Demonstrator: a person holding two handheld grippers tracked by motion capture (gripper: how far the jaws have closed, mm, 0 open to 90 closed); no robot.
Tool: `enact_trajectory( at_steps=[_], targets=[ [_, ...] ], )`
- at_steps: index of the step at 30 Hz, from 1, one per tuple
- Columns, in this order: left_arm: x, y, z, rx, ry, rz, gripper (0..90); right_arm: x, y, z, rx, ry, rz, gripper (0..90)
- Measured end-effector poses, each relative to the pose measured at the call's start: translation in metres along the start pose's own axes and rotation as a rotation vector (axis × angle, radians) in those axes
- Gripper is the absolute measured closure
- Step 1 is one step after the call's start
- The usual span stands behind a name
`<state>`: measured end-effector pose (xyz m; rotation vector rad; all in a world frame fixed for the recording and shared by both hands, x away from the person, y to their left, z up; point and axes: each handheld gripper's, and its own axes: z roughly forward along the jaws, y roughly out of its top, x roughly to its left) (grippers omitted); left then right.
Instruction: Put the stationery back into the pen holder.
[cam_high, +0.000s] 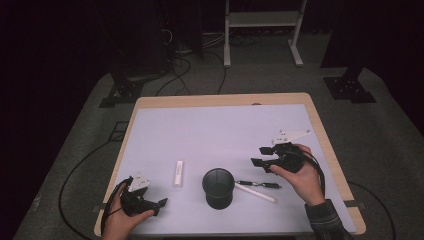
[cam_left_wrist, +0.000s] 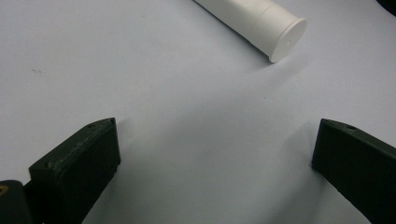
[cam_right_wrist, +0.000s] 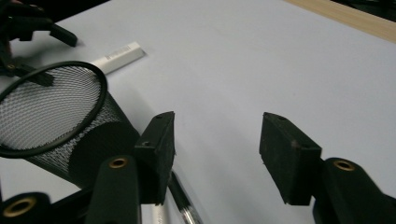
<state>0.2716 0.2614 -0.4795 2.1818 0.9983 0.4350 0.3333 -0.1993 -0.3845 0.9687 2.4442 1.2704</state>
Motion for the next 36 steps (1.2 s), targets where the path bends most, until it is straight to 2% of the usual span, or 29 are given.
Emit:
enact_trajectory(
  at_steps=[8,9,14,19,25,27,36],
  targets=[
    [0.0,0.0,0.0,0.002,0.001,0.003,0.2,-0.01,-0.012,-0.005,0.02,-0.06,0.015,32.1],
    [0.0,0.0,0.0,0.001,0.001,0.002,0.2,-0.012,-0.016,-0.006,0.025,-0.086,0.018,30.1],
    [0.0,0.0,0.0,0.0,0.0,0.002,0.1,-0.016,-0.025,-0.01,0.021,-0.118,0.026,24.2],
    [0.0,0.0,0.0,0.001,-0.001,-0.002,0.1,-0.024,-0.039,-0.018,0.018,-0.172,0.062,18.8],
    [0.0,0.0,0.0,0.001,-0.001,-0.001,0.0,-0.03,-0.053,-0.025,0.026,-0.209,0.097,18.0],
    [0.0,0.0,0.0,0.002,-0.001,-0.001,0.0,-0.033,-0.063,-0.028,0.035,-0.226,0.116,17.9],
    [0.0,0.0,0.0,0.003,-0.001,-0.001,0.1,-0.039,-0.09,-0.035,0.052,-0.248,0.161,18.0]
  ],
)
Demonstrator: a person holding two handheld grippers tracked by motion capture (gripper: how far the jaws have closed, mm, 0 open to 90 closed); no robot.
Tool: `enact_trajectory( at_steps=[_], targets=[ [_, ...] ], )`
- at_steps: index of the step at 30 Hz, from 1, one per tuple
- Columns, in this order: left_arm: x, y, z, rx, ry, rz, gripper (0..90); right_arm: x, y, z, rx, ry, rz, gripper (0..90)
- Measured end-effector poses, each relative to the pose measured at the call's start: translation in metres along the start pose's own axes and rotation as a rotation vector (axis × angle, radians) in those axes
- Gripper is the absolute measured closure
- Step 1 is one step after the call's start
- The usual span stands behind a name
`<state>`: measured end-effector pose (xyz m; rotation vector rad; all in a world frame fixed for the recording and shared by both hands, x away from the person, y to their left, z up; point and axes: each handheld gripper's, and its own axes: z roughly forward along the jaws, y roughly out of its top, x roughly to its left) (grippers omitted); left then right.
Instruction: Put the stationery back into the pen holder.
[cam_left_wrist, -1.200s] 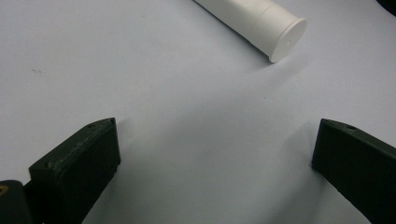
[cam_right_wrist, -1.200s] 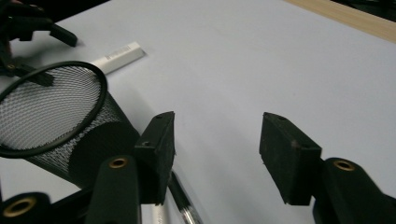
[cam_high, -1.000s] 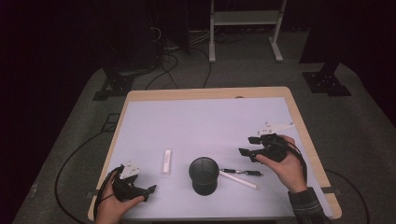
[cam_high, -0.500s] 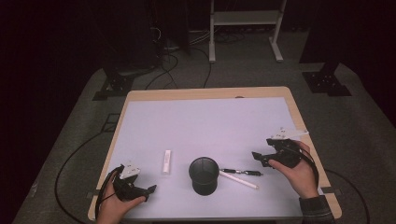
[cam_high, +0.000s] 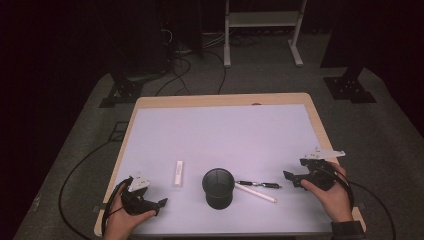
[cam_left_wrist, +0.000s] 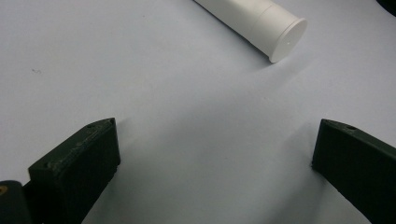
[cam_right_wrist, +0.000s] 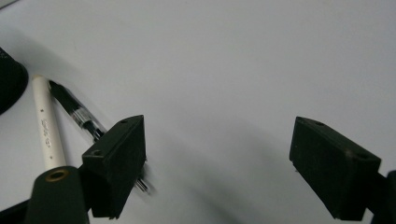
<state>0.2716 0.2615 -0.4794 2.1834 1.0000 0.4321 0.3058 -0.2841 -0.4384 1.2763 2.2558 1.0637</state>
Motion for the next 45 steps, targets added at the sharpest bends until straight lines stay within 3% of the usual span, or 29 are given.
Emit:
enact_trajectory(
  at_steps=[17,21,24,33,45],
  targets=[
    [0.0,0.0,-0.001,0.0,0.006,-0.004,0.8,-0.013,-0.044,-0.001,0.055,-0.07,0.035,17.9],
    [0.0,0.001,-0.005,-0.007,0.015,-0.015,9.6,-0.014,-0.05,-0.001,0.043,-0.09,0.039,17.6],
    [0.001,0.002,-0.008,-0.018,0.03,-0.013,12.7,-0.014,-0.053,0.0,0.057,-0.092,0.034,16.5],
    [-0.002,0.01,-0.016,-0.029,0.033,-0.009,20.3,-0.012,-0.059,0.0,0.014,-0.104,0.023,15.3],
    [-0.003,0.026,-0.02,-0.034,0.046,-0.017,30.8,-0.012,-0.06,0.001,0.013,-0.104,0.023,15.3]
  ],
)
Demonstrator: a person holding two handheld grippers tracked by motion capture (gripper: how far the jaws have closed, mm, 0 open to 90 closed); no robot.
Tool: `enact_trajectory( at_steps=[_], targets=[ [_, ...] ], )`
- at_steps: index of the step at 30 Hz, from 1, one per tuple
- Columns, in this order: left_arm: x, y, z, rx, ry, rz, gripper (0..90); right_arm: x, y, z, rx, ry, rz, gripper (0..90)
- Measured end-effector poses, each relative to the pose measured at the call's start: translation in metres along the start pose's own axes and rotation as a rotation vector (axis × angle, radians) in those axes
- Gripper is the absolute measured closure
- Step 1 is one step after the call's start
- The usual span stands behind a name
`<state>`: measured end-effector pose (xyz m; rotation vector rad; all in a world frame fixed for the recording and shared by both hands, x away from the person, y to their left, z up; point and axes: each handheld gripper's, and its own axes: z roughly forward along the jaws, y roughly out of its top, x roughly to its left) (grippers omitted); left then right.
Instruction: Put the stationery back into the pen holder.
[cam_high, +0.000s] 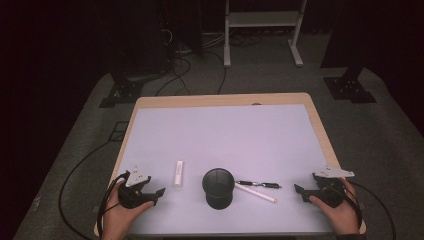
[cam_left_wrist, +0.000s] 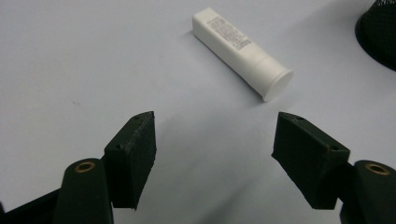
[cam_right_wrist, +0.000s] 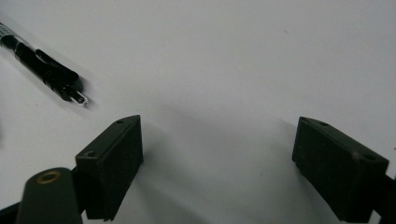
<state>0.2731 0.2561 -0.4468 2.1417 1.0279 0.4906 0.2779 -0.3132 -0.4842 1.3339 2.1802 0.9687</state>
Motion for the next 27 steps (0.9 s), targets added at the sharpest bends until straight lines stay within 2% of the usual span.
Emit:
enact_trajectory(
  at_steps=[9,12,17,27],
  targets=[
    [0.0,0.018,0.002,-0.013,-0.01,-0.014,37.7,0.0,0.0,0.0,0.0,0.001,0.002,15.3],
    [0.0,0.025,0.004,-0.011,-0.016,-0.038,41.0,0.0,0.0,0.0,0.0,0.001,0.003,15.3],
    [0.001,0.033,0.005,-0.021,-0.014,-0.05,45.0,0.0,0.0,0.0,0.001,0.002,0.004,15.3],
    [0.003,0.053,0.015,0.002,-0.026,-0.073,50.3,0.0,0.0,0.0,0.001,0.003,0.006,15.3]
  ],
)
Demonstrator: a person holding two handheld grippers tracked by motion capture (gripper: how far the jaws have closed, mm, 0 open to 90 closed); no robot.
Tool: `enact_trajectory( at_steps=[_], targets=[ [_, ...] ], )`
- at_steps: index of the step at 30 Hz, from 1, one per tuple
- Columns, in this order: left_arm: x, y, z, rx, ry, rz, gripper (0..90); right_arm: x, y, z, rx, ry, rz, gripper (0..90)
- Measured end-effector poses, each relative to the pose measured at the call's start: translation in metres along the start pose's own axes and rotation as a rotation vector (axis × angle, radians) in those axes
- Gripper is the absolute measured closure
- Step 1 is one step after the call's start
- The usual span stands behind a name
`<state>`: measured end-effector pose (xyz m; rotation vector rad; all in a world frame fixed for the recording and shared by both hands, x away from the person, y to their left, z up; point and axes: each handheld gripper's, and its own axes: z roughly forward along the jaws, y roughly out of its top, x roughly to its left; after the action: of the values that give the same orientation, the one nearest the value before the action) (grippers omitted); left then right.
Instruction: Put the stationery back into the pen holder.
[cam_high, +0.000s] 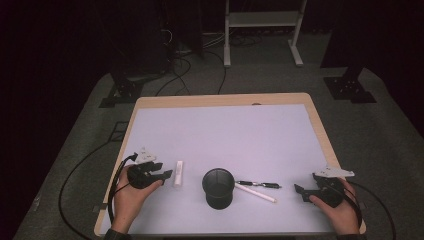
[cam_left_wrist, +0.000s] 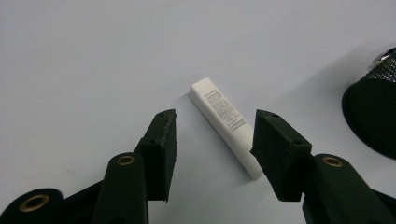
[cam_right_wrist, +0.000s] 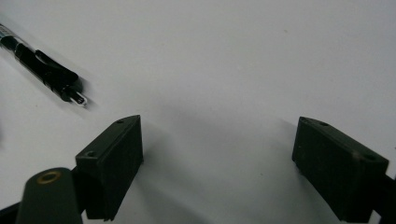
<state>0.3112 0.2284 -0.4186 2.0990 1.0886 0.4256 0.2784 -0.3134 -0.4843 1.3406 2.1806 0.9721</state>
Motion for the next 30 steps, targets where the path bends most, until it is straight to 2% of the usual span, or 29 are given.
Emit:
enact_trajectory(
  at_steps=[3,10,17,23,30],
  targets=[
    [0.0,0.004,0.005,0.016,0.001,-0.021,50.3,0.0,0.0,0.0,0.0,0.001,0.001,15.3],
    [-0.001,0.013,0.014,0.033,-0.002,-0.043,50.7,0.0,0.0,0.0,0.0,0.001,0.0,15.3],
    [0.001,0.018,0.02,0.051,-0.001,-0.053,52.1,0.0,0.0,0.0,0.0,0.001,0.001,15.3],
    [0.001,0.024,0.03,0.089,-0.001,-0.061,52.0,0.0,0.0,0.0,0.0,0.002,0.001,15.3],
    [-0.001,0.03,0.038,0.103,0.001,-0.056,51.8,0.0,0.0,0.0,0.001,0.002,0.002,15.3]
  ],
)
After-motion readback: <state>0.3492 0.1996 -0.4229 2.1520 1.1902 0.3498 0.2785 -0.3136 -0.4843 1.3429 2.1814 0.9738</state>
